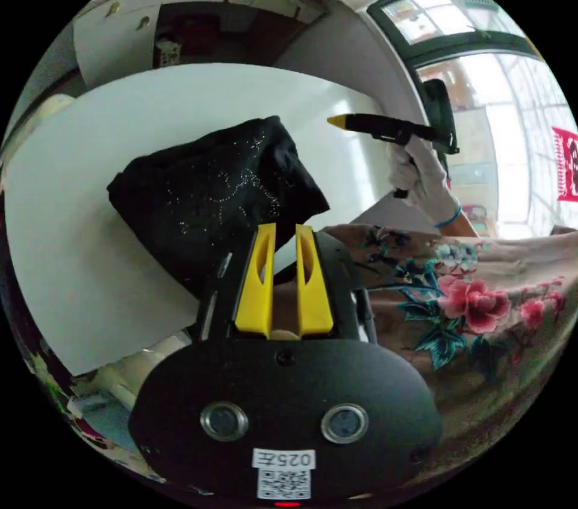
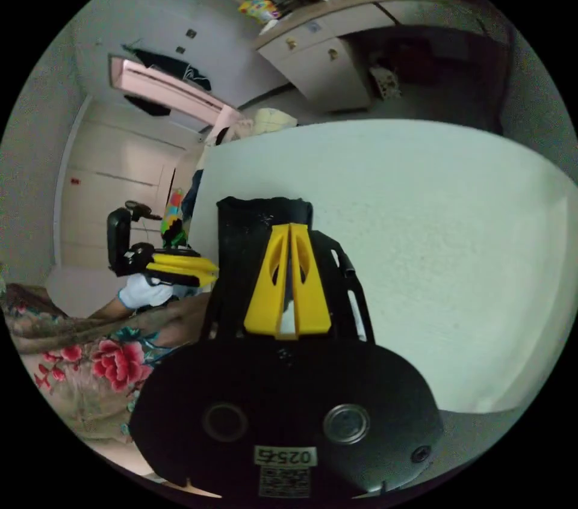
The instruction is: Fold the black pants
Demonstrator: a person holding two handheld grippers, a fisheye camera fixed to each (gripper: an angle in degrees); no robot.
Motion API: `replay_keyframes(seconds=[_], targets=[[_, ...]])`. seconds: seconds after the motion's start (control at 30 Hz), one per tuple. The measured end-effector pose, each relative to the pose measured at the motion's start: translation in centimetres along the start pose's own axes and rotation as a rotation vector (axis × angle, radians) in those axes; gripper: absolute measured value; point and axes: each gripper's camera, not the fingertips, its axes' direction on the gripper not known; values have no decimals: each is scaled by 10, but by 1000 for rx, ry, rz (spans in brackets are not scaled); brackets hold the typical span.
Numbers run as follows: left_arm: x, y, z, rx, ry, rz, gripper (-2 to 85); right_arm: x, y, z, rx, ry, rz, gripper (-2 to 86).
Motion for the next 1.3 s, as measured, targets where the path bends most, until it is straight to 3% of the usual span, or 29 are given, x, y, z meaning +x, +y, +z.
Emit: replay_keyframes(seconds=[0.1,0.17,0.23,0.27,0.4,0.53,0.67,0.73,0.83,1.07,1.2,1.3], targets=[[9,-13,16,-48,67,56,16,-46,-14,26,-48,-16,-142,-9],[51,-34,38,-119,-6,199,9,-58,-20,82,-192,259,-233,-9],[85,-50,60,-159,-37,309,2,-49,-18,119,-272,396,-301,-9],[103,-60,79,-189,-83,356,-3,-47,-15,110,-179,347,-361,-9],[129,-79,158,-469,-261,443,-9,-16,-29,88,-237,194,-177,-9],[161,-69,99,-212,-230,546,-8,14,-13,26,-76,94,-30,-1],[126,-63,17,48,-190,369,-2,22,30,13,-114,-31,1,66],[94,-79,5,56,-183,297,9,21,50,21,-149,-49,15,87],[51,-119,12,-50,-197,204,33,18,75,34,-150,-20,48,98],[50,-182,76,-316,-330,250,9,37,84,61,-75,-37,184,49],[47,-190,105,-376,-382,299,-12,50,89,71,-72,70,177,39],[43,-191,105,-376,-361,299,-14,81,98,78,-36,5,279,39]])
